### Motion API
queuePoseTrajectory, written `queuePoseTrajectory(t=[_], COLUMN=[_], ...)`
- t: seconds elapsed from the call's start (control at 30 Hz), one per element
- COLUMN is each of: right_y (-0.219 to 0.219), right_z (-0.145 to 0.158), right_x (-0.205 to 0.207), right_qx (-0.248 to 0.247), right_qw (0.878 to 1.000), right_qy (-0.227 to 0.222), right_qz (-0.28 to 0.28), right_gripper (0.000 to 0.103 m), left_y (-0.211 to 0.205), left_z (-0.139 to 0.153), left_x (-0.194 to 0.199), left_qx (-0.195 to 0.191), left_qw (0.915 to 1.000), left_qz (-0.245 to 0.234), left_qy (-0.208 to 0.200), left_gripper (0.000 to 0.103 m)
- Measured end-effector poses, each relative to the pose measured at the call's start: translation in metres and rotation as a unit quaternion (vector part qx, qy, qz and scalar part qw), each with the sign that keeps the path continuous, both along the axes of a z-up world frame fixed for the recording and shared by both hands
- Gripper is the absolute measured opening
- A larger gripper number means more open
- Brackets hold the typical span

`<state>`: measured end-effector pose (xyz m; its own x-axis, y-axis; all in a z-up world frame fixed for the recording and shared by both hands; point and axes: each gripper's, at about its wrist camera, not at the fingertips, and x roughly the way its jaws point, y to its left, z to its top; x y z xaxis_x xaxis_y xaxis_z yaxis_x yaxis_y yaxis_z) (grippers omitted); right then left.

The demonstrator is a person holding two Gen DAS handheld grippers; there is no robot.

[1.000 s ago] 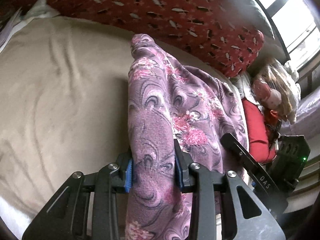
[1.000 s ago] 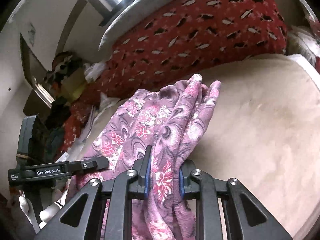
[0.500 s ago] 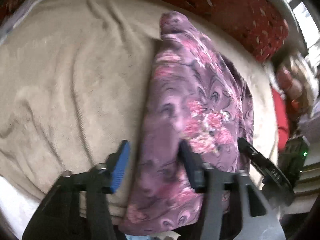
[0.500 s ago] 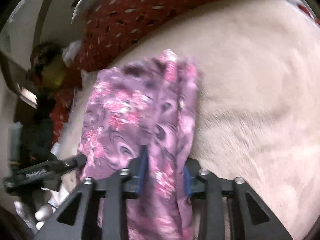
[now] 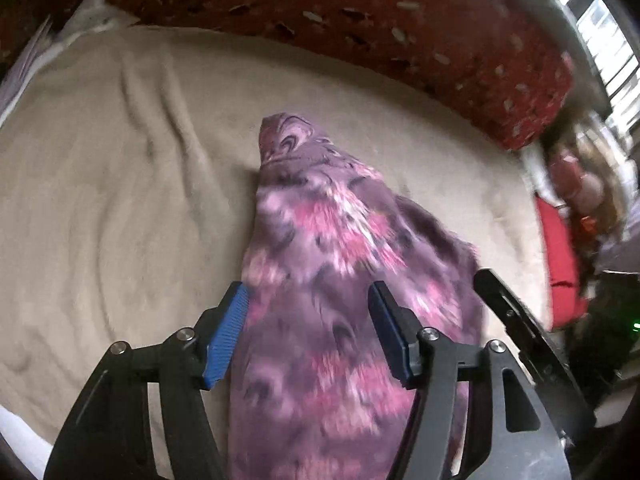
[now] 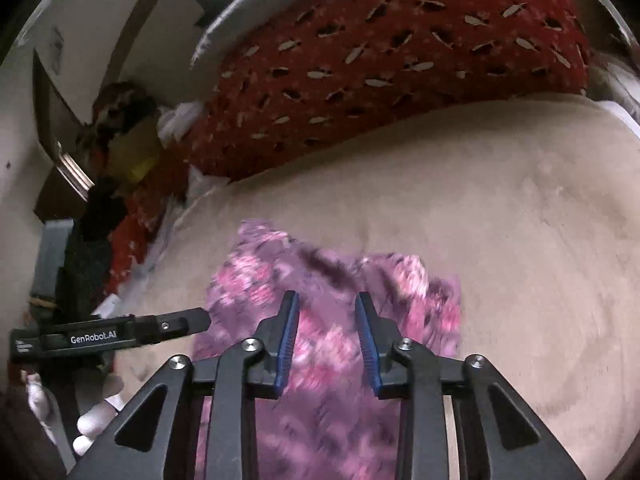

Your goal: Fold small clothes

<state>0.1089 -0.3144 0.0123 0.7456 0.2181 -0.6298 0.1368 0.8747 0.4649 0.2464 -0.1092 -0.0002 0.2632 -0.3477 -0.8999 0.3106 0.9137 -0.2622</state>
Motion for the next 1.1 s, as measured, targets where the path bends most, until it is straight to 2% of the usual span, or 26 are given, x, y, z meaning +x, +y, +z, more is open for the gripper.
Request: queuePoseTrajectory(t=[0.07,0.13,0.2,0.3,0.37,0.4,0.43,0.5,0.53,0.6,0.63,0.67,0.7,0.77,0.87,0.93,1.0,1.03,1.1], right_y=[-0.006,-0.018,-0.029,-0.037,-0.038,-0.038,-0.037,-0.031,-0.024,-0.011,-0.001,0.004,0.005,0.004,0.013,0.022,0.031,0.034,0.030], right_z=[-0.016,-0.043,-0.052,-0.047,-0.033,-0.023,-0.016,-0.008,-0.009,-0.025,-0.045,-0.052,-0.049,-0.036,-0.016,-0.017,-0.038,-0.045,-0.038], right_x=[0.009,0.018,0.017,0.016,0.010,0.001,-0.008,-0.026,-0.036,-0.043,-0.041,-0.042,-0.047,-0.054,-0.078,-0.089,-0.086,-0.085,-0.090], right_qx=[-0.018,-0.023,-0.002,0.018,0.010,0.014,0.018,0.036,0.043,0.036,0.007,-0.008,-0.012,0.000,0.010,0.000,-0.028,-0.039,-0.032], right_qw=[0.999,0.997,0.998,0.998,0.999,0.999,1.000,0.999,0.999,0.998,0.997,0.997,0.998,0.998,0.999,0.998,0.995,0.994,0.996], right_qy=[0.023,0.062,0.046,0.049,0.050,0.037,0.024,-0.003,-0.009,0.012,0.053,0.055,0.040,0.051,0.025,0.025,0.068,0.075,0.069], right_qz=[-0.020,-0.035,-0.033,-0.022,-0.019,-0.013,-0.005,0.022,0.031,0.044,0.051,0.053,0.047,0.024,0.040,0.053,0.061,0.063,0.047], right_gripper=[0.024,0.000,0.000,0.000,0.002,0.010,0.010,0.013,0.018,0.021,0.017,0.017,0.017,0.020,0.023,0.024,0.022,0.022,0.022], left_y=[-0.011,-0.018,-0.012,-0.006,0.010,0.017,0.025,0.034,0.037,0.031,0.031,0.033,0.035,0.046,0.066,0.068,0.067,0.071,0.082], left_z=[-0.019,-0.042,-0.047,-0.036,-0.020,-0.014,-0.008,-0.006,-0.013,-0.041,-0.047,-0.046,-0.040,-0.021,-0.007,-0.022,-0.042,-0.045,-0.037], left_x=[0.015,0.030,0.042,0.049,0.042,0.034,0.024,0.006,-0.003,-0.013,-0.013,-0.015,-0.017,-0.028,-0.052,-0.065,-0.063,-0.066,-0.073], left_qx=[0.038,0.035,0.000,-0.011,-0.017,-0.023,-0.030,-0.036,-0.031,-0.004,-0.003,-0.008,-0.010,-0.023,-0.026,-0.002,0.014,0.007,-0.011], left_qw=[0.9993,0.9988,0.9978,0.9968,0.9981,0.9986,0.9989,0.9991,0.9992,0.9990,0.9987,0.9986,0.9984,0.9987,0.9996,0.9999,0.9994,0.9993,0.9990], left_qz=[0.006,0.009,0.033,0.027,0.023,0.017,0.011,0.009,0.012,0.010,0.011,0.019,0.021,0.014,0.010,0.006,0.002,0.010,0.019], left_qy=[-0.004,0.033,0.057,0.074,0.055,0.044,0.034,0.022,0.020,0.042,0.050,0.048,0.051,0.043,0.008,0.013,0.031,0.036,0.039], left_gripper=[0.063,0.077,0.080,0.077,0.077,0.077,0.077,0.077,0.077,0.079,0.082,0.081,0.080,0.080,0.081,0.081,0.083,0.083,0.082])
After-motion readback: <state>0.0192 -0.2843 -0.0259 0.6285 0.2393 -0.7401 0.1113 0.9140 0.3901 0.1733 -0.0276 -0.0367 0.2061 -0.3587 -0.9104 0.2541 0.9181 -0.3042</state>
